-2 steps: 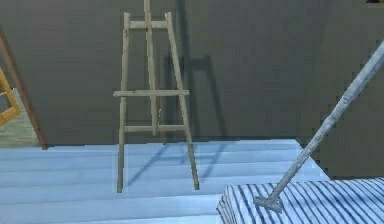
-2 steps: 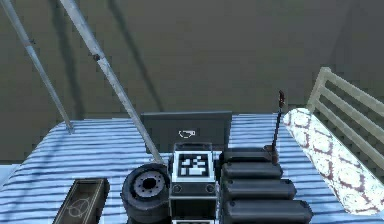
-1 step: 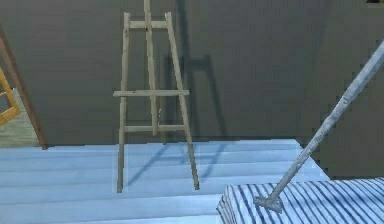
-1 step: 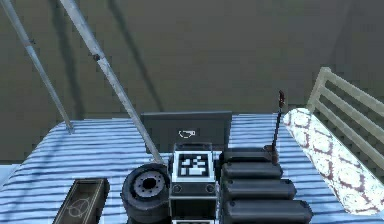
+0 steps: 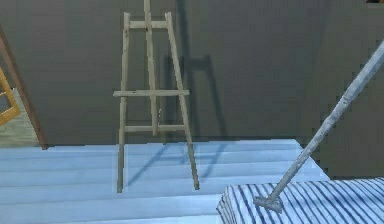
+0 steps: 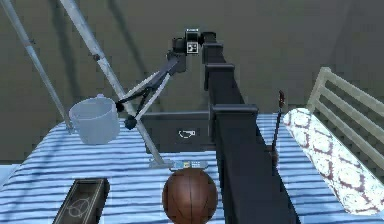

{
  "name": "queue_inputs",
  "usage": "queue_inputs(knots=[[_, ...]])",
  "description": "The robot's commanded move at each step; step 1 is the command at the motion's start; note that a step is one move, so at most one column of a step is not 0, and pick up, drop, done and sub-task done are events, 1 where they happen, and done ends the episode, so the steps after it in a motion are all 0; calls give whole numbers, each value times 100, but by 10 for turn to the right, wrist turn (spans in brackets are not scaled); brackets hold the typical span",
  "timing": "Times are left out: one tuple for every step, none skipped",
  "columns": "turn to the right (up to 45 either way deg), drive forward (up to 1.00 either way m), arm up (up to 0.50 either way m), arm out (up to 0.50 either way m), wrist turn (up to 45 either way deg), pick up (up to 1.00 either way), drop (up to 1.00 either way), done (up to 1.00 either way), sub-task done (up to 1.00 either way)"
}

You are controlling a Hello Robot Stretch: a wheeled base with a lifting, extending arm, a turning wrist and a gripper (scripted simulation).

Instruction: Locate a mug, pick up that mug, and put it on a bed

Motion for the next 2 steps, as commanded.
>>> queue_inputs(knots=[[0, 0, 0, 0, 450, 0, 0, 0, 0], [0, 0, 0, 0, 450, 0, 0, 0, 0]])
